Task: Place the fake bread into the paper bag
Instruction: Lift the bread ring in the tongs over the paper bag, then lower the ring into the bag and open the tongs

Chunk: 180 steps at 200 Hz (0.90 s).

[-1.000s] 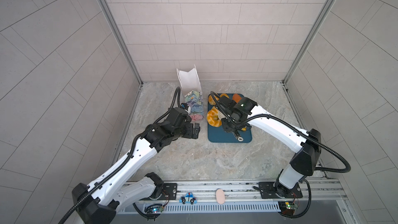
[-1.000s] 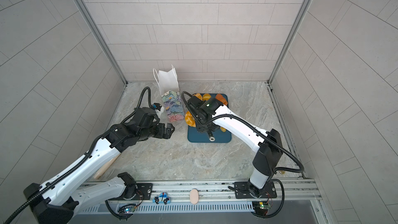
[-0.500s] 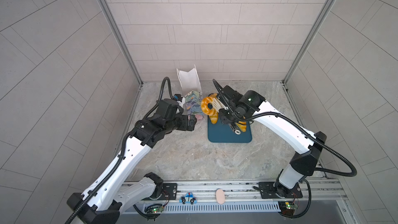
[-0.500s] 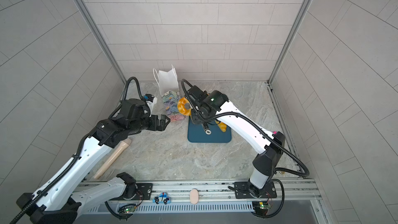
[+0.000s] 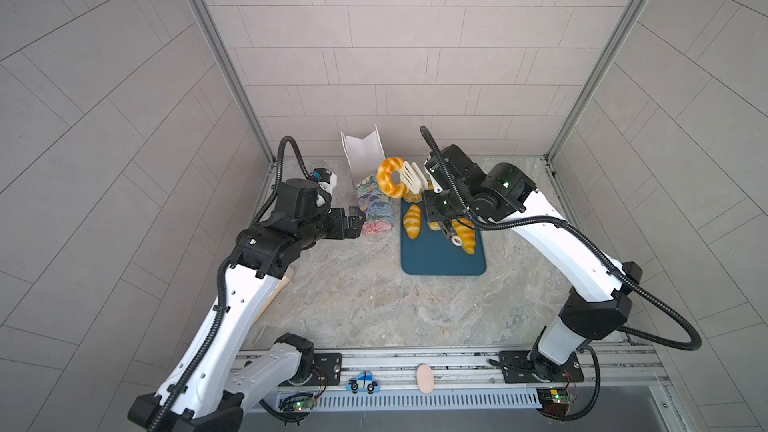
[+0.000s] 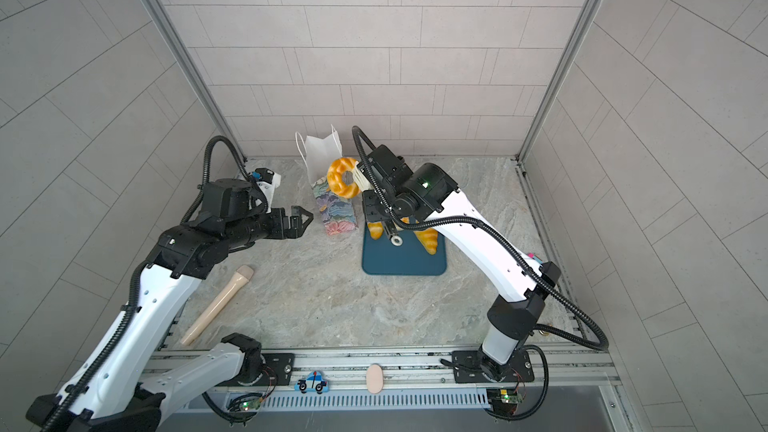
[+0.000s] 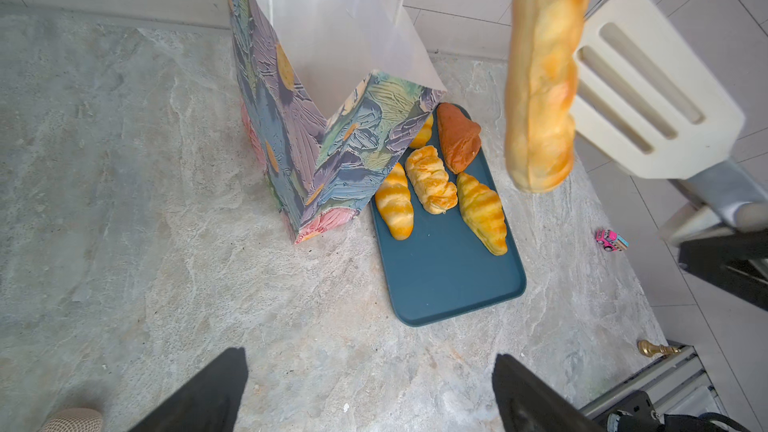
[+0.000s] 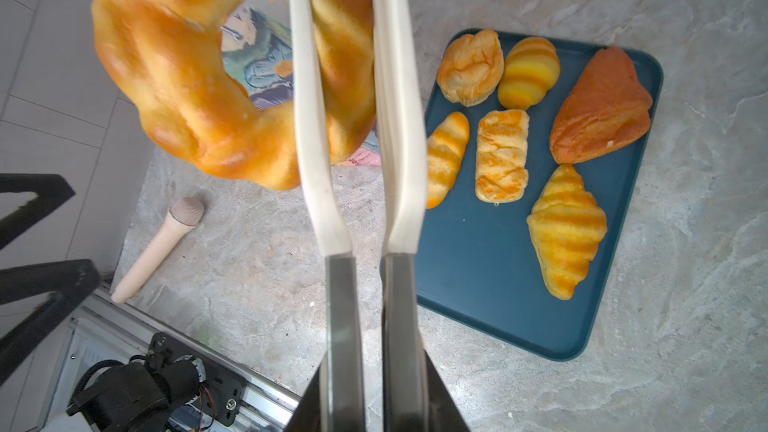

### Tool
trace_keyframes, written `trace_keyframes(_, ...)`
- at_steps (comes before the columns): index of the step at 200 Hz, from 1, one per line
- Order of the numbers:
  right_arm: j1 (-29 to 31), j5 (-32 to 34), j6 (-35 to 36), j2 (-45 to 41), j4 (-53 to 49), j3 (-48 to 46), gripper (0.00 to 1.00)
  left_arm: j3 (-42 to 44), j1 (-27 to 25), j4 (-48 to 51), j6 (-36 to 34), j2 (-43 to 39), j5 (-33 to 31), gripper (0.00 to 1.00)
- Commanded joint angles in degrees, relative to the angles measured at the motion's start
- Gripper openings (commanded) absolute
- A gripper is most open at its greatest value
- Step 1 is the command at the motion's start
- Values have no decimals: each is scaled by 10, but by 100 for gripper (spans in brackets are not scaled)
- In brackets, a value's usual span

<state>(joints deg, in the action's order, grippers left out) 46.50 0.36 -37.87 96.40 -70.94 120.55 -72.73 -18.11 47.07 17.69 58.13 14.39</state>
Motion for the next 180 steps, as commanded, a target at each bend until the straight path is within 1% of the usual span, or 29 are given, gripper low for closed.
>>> trace_keyframes(1,6,16,11,18,18,58,30,-16,14,3,-10,-7,25,100)
trace_keyframes(51,10,23,31,111,41,182,30,-7,29,0,-1,-10,33,100)
trace_keyframes(70,10,34,38,141,54,212,31,-6,37,1,2,-10,34,100)
trace_keyframes(119,10,91,41,172,84,222,31,-3,54,6,7,-14,42,100)
trace_keyframes(180,11,112,40,210,91,223,32,5,61,12,13,-23,46,100)
